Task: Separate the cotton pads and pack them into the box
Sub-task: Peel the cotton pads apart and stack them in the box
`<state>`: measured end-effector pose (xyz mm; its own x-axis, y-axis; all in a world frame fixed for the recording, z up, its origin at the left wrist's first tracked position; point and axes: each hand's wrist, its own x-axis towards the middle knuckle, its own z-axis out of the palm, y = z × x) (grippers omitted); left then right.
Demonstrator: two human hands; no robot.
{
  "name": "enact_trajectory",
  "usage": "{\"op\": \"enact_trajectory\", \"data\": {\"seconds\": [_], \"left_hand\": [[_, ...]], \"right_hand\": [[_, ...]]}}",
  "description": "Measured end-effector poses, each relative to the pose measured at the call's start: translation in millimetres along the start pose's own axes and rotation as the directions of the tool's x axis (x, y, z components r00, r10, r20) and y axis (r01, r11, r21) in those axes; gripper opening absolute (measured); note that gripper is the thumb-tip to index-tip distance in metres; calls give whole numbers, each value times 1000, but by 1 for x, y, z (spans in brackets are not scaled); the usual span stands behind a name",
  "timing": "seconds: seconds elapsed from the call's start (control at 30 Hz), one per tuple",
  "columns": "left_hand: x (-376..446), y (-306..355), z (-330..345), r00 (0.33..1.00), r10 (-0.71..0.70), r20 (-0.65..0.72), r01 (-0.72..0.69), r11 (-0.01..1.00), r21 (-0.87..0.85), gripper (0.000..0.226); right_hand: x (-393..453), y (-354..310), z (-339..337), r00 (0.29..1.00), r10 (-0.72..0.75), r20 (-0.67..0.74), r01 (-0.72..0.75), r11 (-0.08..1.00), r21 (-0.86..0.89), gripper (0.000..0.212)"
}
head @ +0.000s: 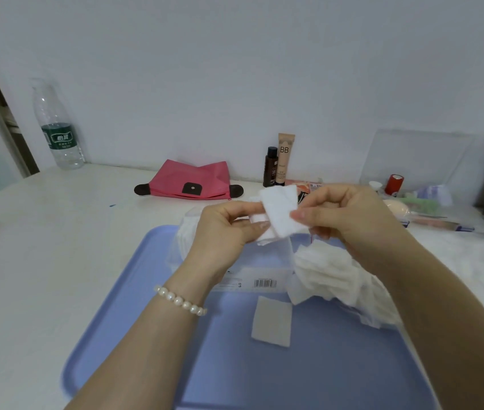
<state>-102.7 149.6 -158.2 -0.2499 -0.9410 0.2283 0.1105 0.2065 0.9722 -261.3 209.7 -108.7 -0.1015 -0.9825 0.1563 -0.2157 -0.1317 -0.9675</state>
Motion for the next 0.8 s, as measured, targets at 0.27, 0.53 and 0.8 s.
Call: {"op": "enact_trajectory", "data": {"seconds": [0.27, 0.53, 0.8], "left_hand": [[-1, 1, 4, 1000, 20, 14, -20, 1000, -24, 35], [-2, 6, 4, 997, -73, 7, 73, 980, -185, 11], [2, 3, 0, 995, -15, -101, 7, 997, -77, 24]], "right_hand": [[5, 15, 19, 986, 119, -117, -90, 970, 225, 21], [4, 17, 23, 978, 101, -184, -69, 982, 176, 26], [-2, 5, 19, 998, -5, -64, -8, 979, -201, 21]]}}
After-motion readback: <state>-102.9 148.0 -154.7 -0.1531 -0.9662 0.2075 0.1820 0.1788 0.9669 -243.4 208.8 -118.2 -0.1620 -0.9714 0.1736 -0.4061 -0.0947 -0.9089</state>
